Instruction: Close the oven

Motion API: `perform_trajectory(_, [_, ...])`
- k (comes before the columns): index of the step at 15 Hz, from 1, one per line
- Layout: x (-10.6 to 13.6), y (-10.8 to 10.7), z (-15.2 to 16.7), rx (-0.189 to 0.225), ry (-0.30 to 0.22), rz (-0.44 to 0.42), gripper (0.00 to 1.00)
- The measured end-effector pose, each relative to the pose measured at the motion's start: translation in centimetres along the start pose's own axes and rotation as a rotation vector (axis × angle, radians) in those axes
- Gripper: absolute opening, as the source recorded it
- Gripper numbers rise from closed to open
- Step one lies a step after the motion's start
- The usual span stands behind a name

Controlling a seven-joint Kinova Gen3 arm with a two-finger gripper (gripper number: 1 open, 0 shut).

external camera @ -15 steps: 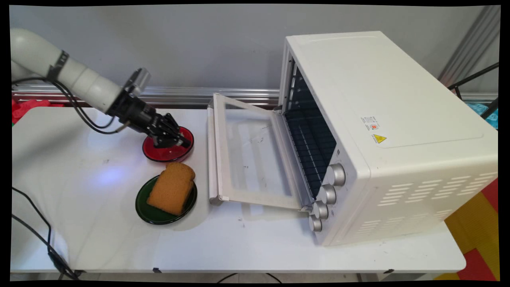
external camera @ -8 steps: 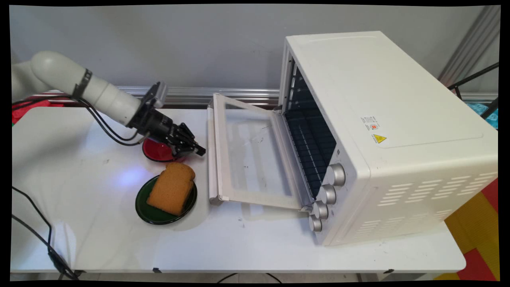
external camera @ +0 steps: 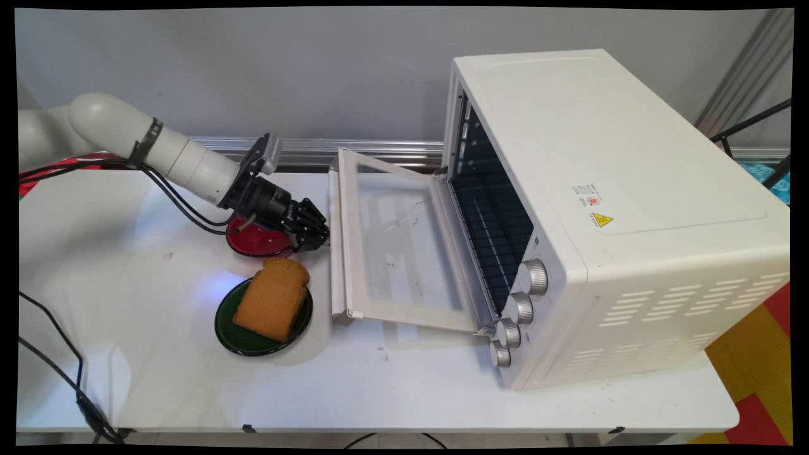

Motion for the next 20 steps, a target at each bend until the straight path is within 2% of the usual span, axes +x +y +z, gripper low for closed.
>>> perform_trajectory(5, [2.0, 0.4, -0.4, -0.005, 0.043, -0.008, 0.0])
perform_trajectory(15, [9.5, -0.6, -2.3, -0.004, 0.17, 0.015, 0.0])
perform_trajectory(20, [11.7, -0.9, -2.7, -0.007, 0.206, 0.029, 0.0])
